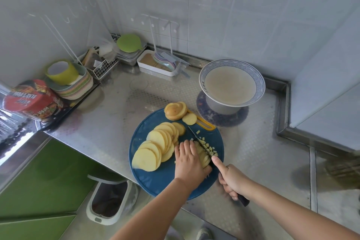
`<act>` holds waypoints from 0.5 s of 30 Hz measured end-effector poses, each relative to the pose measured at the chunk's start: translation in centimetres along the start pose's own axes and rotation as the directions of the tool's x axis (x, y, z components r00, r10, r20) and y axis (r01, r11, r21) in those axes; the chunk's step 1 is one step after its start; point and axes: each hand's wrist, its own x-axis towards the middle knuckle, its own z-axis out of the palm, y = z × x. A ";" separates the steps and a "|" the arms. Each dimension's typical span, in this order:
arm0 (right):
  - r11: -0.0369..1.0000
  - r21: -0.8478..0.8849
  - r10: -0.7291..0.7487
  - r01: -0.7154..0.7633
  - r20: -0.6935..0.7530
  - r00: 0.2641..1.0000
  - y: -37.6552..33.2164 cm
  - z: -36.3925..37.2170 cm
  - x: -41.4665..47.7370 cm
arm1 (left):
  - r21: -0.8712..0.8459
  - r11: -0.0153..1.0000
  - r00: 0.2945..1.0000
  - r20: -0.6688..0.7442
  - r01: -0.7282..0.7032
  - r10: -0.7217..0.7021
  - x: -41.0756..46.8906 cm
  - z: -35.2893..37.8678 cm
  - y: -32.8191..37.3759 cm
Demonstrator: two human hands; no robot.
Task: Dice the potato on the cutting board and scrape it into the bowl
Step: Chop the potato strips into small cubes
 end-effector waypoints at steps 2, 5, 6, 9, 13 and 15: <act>0.995 0.101 -0.013 0.009 0.040 0.999 0.2 -0.2 -0.2 | -0.001 1.000 1.000 0.002 0.010 -0.010 0.1 -0.1 0.1; 0.979 0.201 -0.039 0.021 0.090 0.995 0.5 -0.8 -0.6 | -0.005 1.000 1.000 0.008 0.019 -0.019 0.0 -0.1 0.1; 0.977 0.214 -0.048 0.026 0.100 0.994 0.5 -1.0 -0.7 | -0.005 1.000 1.000 0.002 0.020 -0.020 -0.1 -0.1 0.1; 0.976 0.212 -0.070 0.046 0.107 0.992 0.5 -1.6 -0.8 | -0.023 0.999 0.999 -0.019 0.032 -0.032 -0.1 -0.1 0.1; 0.973 0.216 -0.099 0.078 0.089 0.991 0.5 -2.1 -1.2 | -0.016 0.998 0.997 -0.046 0.054 -0.054 0.0 -0.2 0.2; 0.975 0.201 -0.108 0.091 0.078 0.991 0.7 -2.4 -1.4 | -0.019 0.998 0.996 -0.069 0.055 -0.056 0.0 -0.2 0.2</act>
